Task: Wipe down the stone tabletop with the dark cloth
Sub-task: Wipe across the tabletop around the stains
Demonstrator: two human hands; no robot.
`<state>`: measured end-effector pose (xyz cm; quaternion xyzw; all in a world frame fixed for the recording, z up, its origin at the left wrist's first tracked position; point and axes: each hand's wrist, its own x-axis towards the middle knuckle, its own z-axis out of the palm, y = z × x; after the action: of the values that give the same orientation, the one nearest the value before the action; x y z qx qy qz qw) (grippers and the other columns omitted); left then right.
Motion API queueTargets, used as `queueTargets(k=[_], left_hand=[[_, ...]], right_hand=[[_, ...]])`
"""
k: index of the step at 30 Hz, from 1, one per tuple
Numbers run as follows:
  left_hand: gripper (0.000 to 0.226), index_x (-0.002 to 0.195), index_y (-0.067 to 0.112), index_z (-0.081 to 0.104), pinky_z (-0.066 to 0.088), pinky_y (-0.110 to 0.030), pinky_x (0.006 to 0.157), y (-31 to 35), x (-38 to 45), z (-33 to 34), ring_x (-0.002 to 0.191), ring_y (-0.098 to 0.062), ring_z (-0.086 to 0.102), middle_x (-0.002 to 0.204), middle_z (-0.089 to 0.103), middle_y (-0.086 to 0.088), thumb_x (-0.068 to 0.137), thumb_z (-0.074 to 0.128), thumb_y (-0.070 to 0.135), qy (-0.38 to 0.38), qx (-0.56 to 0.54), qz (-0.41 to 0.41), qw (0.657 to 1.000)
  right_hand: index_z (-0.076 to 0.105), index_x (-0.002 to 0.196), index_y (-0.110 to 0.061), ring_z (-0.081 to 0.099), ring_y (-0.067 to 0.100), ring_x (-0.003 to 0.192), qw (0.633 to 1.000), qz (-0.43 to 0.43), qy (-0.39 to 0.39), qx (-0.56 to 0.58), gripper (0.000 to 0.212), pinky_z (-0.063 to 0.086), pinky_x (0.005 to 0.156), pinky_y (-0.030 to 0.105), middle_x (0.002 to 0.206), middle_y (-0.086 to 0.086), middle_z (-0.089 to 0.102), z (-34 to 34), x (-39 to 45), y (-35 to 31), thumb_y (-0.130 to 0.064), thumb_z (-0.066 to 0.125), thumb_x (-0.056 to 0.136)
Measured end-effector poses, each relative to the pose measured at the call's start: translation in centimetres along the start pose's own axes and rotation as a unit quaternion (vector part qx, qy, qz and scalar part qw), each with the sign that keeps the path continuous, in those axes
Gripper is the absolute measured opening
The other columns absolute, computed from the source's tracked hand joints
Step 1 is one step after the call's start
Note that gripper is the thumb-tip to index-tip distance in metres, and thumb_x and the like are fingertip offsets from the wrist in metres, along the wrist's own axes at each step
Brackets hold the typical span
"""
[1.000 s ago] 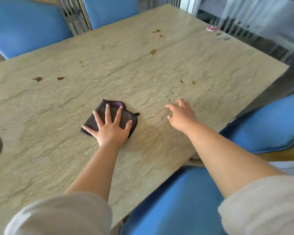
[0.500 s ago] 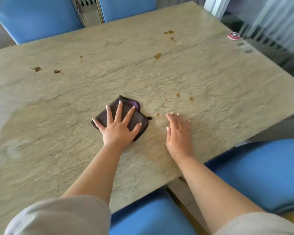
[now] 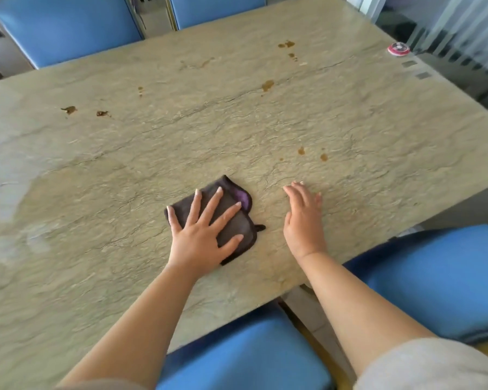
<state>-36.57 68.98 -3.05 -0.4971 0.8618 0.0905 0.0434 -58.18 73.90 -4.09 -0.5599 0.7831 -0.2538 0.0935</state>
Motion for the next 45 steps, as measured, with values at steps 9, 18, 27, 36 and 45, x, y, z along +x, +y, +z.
queueTargets(k=[9, 18, 27, 36, 45], left_hand=[[0.066, 0.147, 0.054, 0.0, -0.01, -0.073, 0.107, 7.9, 1.6, 0.6, 0.148, -0.031, -0.017, 0.163, -0.009, 0.01, 0.087, 0.02, 0.074, 0.021, -0.018, -0.064, 0.998], [0.054, 0.151, 0.043, 0.013, -0.019, -0.042, 0.117, 2.8, -0.8, -1.0, 0.147, -0.003, -0.011, 0.161, 0.004, 0.02, 0.099, 0.024, 0.051, 0.099, -0.232, -0.246, 0.936], [0.046, 0.15, 0.035, 0.027, -0.018, -0.033, 0.117, 0.3, -1.4, -0.3, 0.143, 0.007, -0.008, 0.157, 0.007, 0.025, 0.105, 0.016, 0.037, 0.076, -0.393, -0.312, 0.862], [0.048, 0.15, 0.033, 0.028, -0.02, -0.036, 0.116, 0.2, -1.4, -0.6, 0.146, 0.001, -0.009, 0.16, 0.007, 0.021, 0.104, 0.02, 0.04, 0.065, -0.385, -0.303, 0.869], [0.065, 0.151, 0.032, 0.025, -0.027, -0.05, 0.111, 5.4, 0.6, -0.9, 0.145, -0.008, -0.023, 0.161, 0.001, 0.021, 0.094, 0.022, 0.064, 0.042, -0.287, -0.277, 0.916]], right_hand=[[0.054, 0.133, -0.009, 0.029, 0.02, 0.143, 0.995, 0.041, -0.015, 0.085, 0.057, 0.009, 0.12, 0.034, 0.146, 0.008, 0.045, -0.5, 1.2, 0.2, 0.016, 0.043, 0.083], [0.045, 0.142, -0.013, 0.026, 0.033, 0.143, 0.96, -0.222, -0.165, 0.031, 0.049, 0.023, 0.117, 0.048, 0.15, 0.012, 0.039, -0.5, 2.0, -3.1, -0.024, 0.05, 0.094], [-0.003, 0.151, -0.039, -0.023, 0.038, 0.143, 0.931, -0.222, -0.237, -0.166, 0.072, -0.011, 0.116, 0.055, 0.161, -0.001, -0.016, 2.4, -0.6, -6.7, -0.069, 0.02, 0.09], [0.01, 0.149, -0.049, -0.012, 0.028, 0.148, 0.724, -0.592, -0.321, -0.148, 0.063, -0.004, 0.119, 0.05, 0.162, -0.013, 0.002, -0.7, 0.8, 0.3, -0.068, 0.027, 0.092], [0.009, 0.149, -0.048, -0.022, 0.034, 0.145, 0.77, -0.524, -0.337, -0.136, 0.066, -0.013, 0.115, 0.054, 0.163, -0.007, -0.002, -1.9, -2.7, -0.1, -0.064, 0.033, 0.09]])
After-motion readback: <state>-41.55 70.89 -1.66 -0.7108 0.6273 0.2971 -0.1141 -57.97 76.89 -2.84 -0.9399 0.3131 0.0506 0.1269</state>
